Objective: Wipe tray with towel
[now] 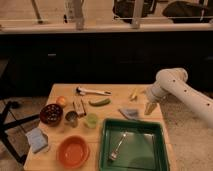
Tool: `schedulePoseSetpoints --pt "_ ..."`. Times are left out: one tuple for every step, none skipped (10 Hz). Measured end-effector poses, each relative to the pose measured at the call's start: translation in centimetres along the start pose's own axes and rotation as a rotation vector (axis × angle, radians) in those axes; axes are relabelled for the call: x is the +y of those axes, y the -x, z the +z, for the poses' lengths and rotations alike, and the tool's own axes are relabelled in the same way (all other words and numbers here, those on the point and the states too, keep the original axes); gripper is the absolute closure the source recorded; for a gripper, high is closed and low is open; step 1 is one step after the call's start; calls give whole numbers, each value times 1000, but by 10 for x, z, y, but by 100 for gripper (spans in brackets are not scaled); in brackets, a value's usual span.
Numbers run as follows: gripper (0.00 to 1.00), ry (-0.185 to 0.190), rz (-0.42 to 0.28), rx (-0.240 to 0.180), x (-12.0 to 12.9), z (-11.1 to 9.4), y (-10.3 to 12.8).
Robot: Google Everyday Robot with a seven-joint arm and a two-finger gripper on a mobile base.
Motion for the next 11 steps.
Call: schedulePoseSetpoints --pt "20 10 2 -19 -1 8 -1" --pt "20 20 2 -41 -3 14 2" --pt "20 28 14 -68 -5 18 2" --pt "20 39 28 -97 -5 21 1" --pt "20 48 39 -118 -5 24 0" --pt "20 57 43 -134 -5 27 2" --pt "20 57 40 -135 -6 28 4" --pt "20 57 41 -135 -6 28 3" --pt "20 56 43 -134 -5 27 2" --pt "20 56 43 -134 -5 27 2" --pt "20 55 42 -134 -6 27 2"
